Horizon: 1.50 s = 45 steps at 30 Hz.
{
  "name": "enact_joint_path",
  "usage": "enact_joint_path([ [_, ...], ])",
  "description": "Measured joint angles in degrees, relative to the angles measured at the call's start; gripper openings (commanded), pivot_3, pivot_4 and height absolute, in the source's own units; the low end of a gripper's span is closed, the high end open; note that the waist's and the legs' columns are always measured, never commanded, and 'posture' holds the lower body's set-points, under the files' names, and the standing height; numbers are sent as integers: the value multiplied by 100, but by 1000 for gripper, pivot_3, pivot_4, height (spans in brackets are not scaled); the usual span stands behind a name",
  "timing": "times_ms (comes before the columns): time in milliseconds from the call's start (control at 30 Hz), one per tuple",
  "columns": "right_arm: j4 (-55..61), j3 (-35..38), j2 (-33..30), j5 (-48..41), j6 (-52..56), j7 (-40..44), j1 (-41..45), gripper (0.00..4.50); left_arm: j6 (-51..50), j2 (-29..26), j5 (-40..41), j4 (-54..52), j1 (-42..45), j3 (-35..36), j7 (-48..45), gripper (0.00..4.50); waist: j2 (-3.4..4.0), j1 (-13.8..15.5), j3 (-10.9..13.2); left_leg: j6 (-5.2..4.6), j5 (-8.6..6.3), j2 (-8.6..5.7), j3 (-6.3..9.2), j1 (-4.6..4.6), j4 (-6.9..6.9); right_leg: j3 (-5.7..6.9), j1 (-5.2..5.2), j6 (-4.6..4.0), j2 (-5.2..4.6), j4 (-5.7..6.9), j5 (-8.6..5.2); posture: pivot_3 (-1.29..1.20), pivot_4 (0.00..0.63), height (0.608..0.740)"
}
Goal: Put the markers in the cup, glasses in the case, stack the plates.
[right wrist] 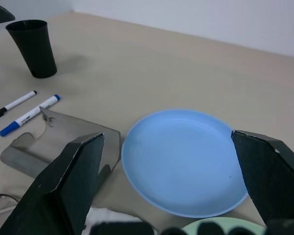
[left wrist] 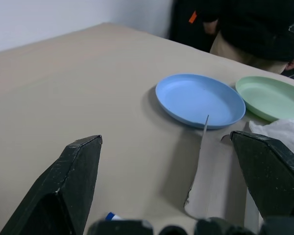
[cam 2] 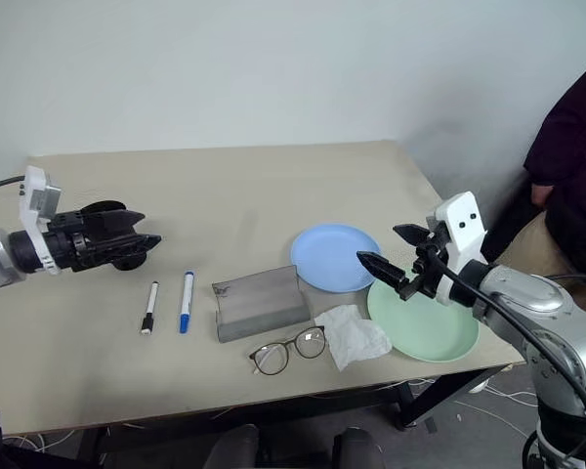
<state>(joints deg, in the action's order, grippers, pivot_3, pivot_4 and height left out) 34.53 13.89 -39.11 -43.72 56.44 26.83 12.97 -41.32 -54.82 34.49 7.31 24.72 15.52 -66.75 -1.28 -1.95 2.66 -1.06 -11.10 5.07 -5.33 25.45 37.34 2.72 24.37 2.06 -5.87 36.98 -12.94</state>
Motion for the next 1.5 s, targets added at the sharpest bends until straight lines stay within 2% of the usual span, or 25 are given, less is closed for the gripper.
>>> enact_joint_path([
  [233, -67, -55, -70, -7, 2, 91, 2, 4500, -253, 5, 57, -258, -227, 5, 0, 4447, 1, 12, 0, 0, 0, 0, 1, 0, 0, 0, 1, 0, 0, 0, 1, 0, 0, 740],
  [567, -33, 384, -785, -20, 15, 440, -453, 4500, -77, 388, -10, -193, -46, -254, -2, 4447, 0, 88, 0, -1, 0, 0, 2, -1, 2, 1, -1, 0, 0, -2, 2, 0, 0, 740],
  [833, -353, 543, -1745, 245, -340, 1351, -905, 4500, 258, 537, -206, -457, -15, -337, 309, 4447, 0, 89, 0, -6, -3, -1, 3, -1, 9, 0, -5, 3, -1, -7, 4, 0, 0, 740],
  [967, -464, 530, -1938, 527, -581, 1712, -1451, 4500, 441, 536, -208, -955, -670, -299, 349, 4447, 4, 87, -2, -7, -4, -1, 1, -2, 3, -3, -4, 4, -2, -11, 4, 0, 0, 740],
  [1067, -473, 422, -2035, 832, -804, 1921, -1912, 4500, 447, 545, -201, -1202, -1223, -298, 368, 4447, 5, 86, 0, -7, -5, 0, 0, -1, 6, -4, -1, 4, -2, -10, 4, 0, 0, 740],
  [1200, -446, 194, -2039, 1200, -1200, 2091, -2087, 4500, 512, 570, -195, -1430, -1507, -195, 442, 4447, 5, 90, 0, -9, -6, -1, 1, -1, 14, -3, -2, 16, -6, -15, 14, 0, 0, 740],
  [1500, -449, -804, -2033, 2137, -1909, 2091, -2293, 4500, 678, 581, -200, -1329, -1352, -95, 563, 4447, 8, 89, 1, -11, -8, 0, -1, 1, 11, -3, 1, 16, -6, -20, 14, 0, 0, 740],
])
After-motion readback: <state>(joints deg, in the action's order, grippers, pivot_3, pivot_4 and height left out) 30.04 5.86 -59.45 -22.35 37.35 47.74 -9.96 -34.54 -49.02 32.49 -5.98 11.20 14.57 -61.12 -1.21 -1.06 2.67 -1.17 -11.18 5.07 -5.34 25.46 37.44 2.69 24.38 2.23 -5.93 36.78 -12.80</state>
